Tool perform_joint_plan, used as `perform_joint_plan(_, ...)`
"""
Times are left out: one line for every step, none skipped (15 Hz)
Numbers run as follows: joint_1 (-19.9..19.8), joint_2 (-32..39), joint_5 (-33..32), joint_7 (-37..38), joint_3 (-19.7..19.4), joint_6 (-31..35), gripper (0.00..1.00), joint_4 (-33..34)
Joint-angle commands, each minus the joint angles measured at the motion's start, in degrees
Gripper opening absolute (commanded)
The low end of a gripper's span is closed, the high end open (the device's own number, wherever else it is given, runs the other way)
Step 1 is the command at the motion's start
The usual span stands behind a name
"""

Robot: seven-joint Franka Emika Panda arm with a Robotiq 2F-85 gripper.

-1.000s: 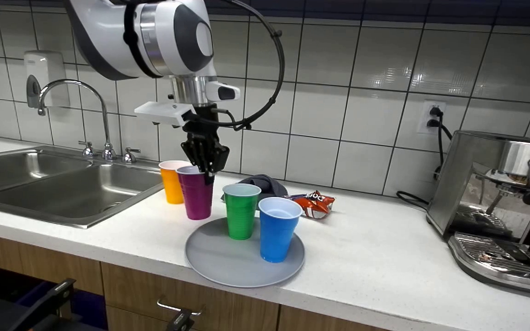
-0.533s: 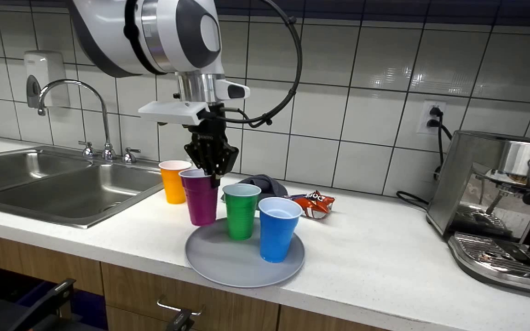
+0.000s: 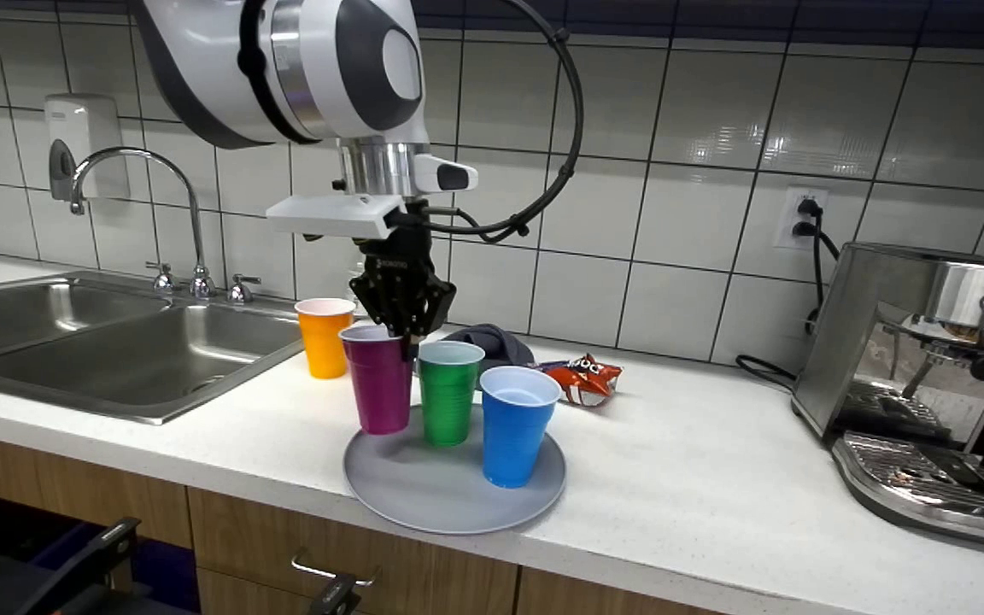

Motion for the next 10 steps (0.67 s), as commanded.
perform_joint_plan(-1.9,-0.6,-1.3,-0.7,0.0,-1.5,0.01,0.3)
perform_joint_plan(-2.2,-0.6,-1.7,-0.7,0.0,-1.5,0.01,0.2)
perform_joint_plan(-2.5,-0.6,-2.2,-0.6,0.0,-1.5,0.01,0.0)
perform_joint_plan(-2.8,-0.6,-2.7,-0.6,-0.1,-1.4,0.01,0.0)
perform_joint_plan(-3.0,-0.6,-3.0,-0.6,-0.2,-1.5,0.01,0.0)
perform_joint_plan(-3.3,-0.5,-3.2,-0.4,-0.3,-1.6,0.01,0.2)
perform_joint_plan(-3.5,-0.4,-3.6,-0.2,-0.3,-1.6,0.01,0.3)
perform_joint_plan(-3.7,-0.4,-4.0,-0.2,-0.3,-1.6,0.01,0.3)
perform_joint_plan(-3.9,-0.3,-4.5,-0.1,-0.3,-1.7,0.01,0.3)
perform_joint_plan(-4.0,-0.4,-4.9,-0.2,-0.4,-1.7,0.01,0.1)
